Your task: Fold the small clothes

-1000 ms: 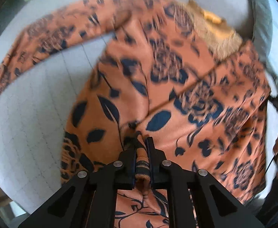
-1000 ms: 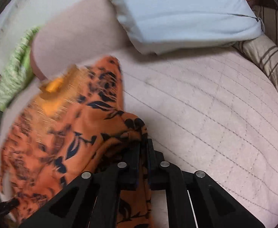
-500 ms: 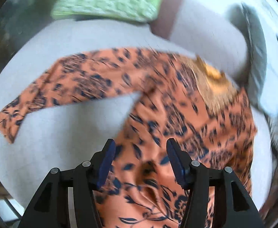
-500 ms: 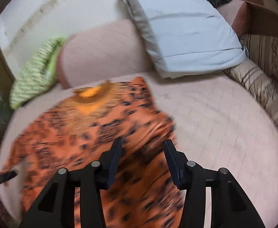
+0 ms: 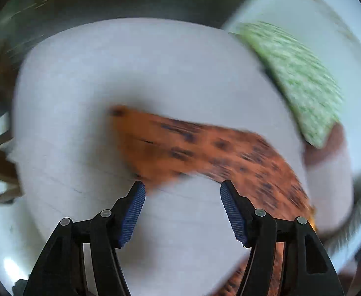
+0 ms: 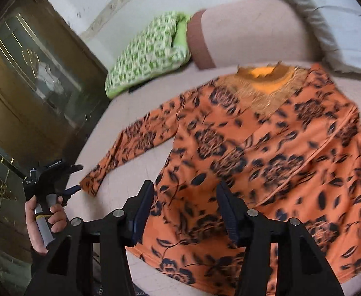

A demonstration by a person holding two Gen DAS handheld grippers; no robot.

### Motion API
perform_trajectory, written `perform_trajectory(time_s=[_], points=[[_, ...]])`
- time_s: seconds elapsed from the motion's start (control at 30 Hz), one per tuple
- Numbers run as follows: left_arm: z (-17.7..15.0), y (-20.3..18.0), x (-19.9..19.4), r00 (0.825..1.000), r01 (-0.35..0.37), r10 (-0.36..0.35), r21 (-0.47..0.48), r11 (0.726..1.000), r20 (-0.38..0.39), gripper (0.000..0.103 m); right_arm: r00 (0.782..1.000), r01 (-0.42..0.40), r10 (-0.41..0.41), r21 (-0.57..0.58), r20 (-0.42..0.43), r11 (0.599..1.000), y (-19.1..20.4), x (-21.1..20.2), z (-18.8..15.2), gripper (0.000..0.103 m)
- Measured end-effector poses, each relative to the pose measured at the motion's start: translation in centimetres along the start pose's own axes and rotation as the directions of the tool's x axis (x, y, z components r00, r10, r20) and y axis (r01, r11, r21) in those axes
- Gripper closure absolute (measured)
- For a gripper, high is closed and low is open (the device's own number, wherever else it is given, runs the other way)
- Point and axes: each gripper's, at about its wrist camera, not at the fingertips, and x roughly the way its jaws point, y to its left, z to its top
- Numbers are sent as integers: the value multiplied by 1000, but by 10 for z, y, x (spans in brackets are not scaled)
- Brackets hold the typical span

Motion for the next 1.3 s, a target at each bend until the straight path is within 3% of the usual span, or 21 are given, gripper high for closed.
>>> perform_trajectory(time_s=[0.07, 0.17, 0.27, 0.3, 0.33, 0.37, 0.43, 0.5, 0.6, 0.7, 0.8, 0.93, 1.0, 1.07, 1.17, 1.23, 1.3], points=[[8, 16, 13, 998, -60, 59, -56, 997, -29, 42, 1000, -2, 2, -5, -16, 1000, 12, 12, -4, 48], [14, 34, 32, 995, -88, 82, -137, 987, -54, 42, 999, -12, 12, -19, -30, 1000, 30, 26, -10, 48], [19, 16, 51, 993, -107, 103, -66, 992, -62, 41, 999, -15, 12, -46, -48, 999, 46, 36, -14, 48], [19, 9, 58, 996, -77, 75, -46, 996, -51, 55, 998, -16, 13, -53, -54, 998, 49, 38, -15, 48], [20, -1, 61, 997, -11, 9, -26, 1000, -71, 72, 998, -20, 16, -62, -60, 998, 53, 41, -15, 48], [19, -6, 67, 995, 12, -13, -16, 1000, -103, 91, 998, -22, 17, -68, -64, 997, 55, 43, -14, 48], [17, -12, 74, 991, 30, -31, -10, 1000, -131, 93, 998, -24, 19, -74, -67, 997, 57, 45, -12, 48], [18, -11, 70, 992, 54, -58, -38, 998, -109, 95, 998, -28, 24, -72, -63, 997, 56, 44, -9, 48], [12, -7, 35, 985, 168, -171, -96, 981, -25, 97, 998, -40, 36, -65, -54, 997, 54, 43, -4, 48], [-6, -29, -1, 927, 375, -374, -40, 926, 24, 97, 996, -82, 79, -58, -49, 995, 50, 40, 6, 48], [-39, -58, -23, 835, 550, -550, 18, 835, -9, 97, 991, -131, 130, -17, -24, 991, 37, 26, 19, 48], [-102, -103, -35, 715, 696, -672, 111, 709, -192, 98, 990, -139, 137, 67, 35, 988, -3, -4, 26, 47], [-131, -122, -41, 666, 742, -690, 158, 651, -285, 97, 990, -138, 134, 130, 42, 982, -33, -14, 21, 47], [-153, -137, -38, 658, 749, -662, 216, 627, -359, 98, 989, -147, 142, 189, 40, 971, -59, -19, 13, 47], [-184, -160, -12, 659, 736, -577, 258, 626, -482, 97, 991, -136, 129, 283, 44, 950, -102, -22, -6, 47], [-200, -194, 21, 666, 708, -446, 318, 630, -598, 98, 991, -132, 125, 335, 42, 933, -124, -21, -15, 47], [-215, -213, 44, 651, 693, -336, 354, 628, -680, 96, 991, -135, 132, 368, 33, 920, -141, -16, -21, 47]])
